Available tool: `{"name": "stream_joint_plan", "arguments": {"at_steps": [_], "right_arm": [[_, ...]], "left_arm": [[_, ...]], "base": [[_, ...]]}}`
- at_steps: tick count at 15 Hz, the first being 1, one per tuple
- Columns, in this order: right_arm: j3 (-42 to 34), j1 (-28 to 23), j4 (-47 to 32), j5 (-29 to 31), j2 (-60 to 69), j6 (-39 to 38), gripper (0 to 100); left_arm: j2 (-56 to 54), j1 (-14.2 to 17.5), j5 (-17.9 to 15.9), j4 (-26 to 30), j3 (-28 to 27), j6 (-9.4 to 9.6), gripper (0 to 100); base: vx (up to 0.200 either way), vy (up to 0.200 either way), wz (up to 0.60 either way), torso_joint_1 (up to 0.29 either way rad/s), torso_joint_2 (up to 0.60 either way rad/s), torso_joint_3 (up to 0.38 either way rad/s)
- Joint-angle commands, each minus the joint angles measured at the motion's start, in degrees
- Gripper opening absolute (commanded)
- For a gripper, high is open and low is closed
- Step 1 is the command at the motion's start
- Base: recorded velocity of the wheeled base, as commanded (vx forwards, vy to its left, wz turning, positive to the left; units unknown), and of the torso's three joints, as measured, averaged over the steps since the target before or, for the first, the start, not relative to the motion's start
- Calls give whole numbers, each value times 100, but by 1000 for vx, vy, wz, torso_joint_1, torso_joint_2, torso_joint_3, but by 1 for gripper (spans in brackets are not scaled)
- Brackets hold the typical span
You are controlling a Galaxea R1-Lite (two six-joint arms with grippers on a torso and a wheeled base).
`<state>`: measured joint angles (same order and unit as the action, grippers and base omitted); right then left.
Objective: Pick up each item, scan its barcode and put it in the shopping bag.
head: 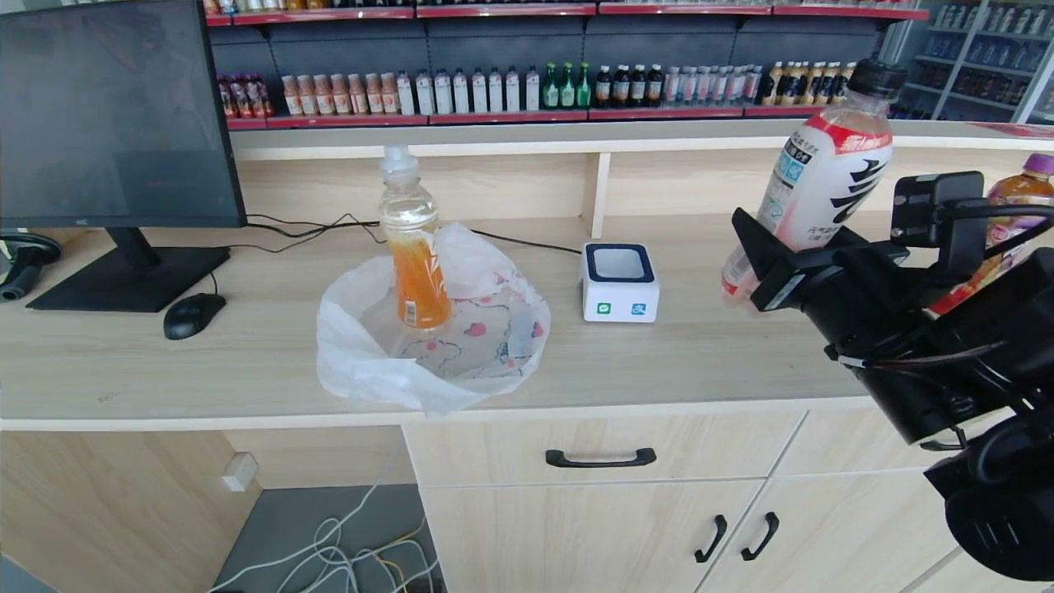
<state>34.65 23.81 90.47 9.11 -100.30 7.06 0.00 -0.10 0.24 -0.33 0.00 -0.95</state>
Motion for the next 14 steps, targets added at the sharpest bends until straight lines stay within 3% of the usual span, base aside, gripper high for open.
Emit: {"name": "stream_joint_plan", "arguments": {"at_steps": [1,3,11,14], "right_arm": [[157,-8,-47,3,-33,-3,0],[148,-17,-47,3,-33,-3,0],[306,10,-47,3,-174,-11,0],[306,10,-47,3,-174,-11,0]], "left_arm": [[0,1,2,7,0,-2,100],[0,1,2,7,0,-2,100],[0,1,2,7,0,-2,100],[9,1,2,7,0,7,100]], "base": [[0,0,0,0,0,0],[0,0,0,0,0,0],[0,200,0,5,4,-1],[0,0,0,0,0,0]]}}
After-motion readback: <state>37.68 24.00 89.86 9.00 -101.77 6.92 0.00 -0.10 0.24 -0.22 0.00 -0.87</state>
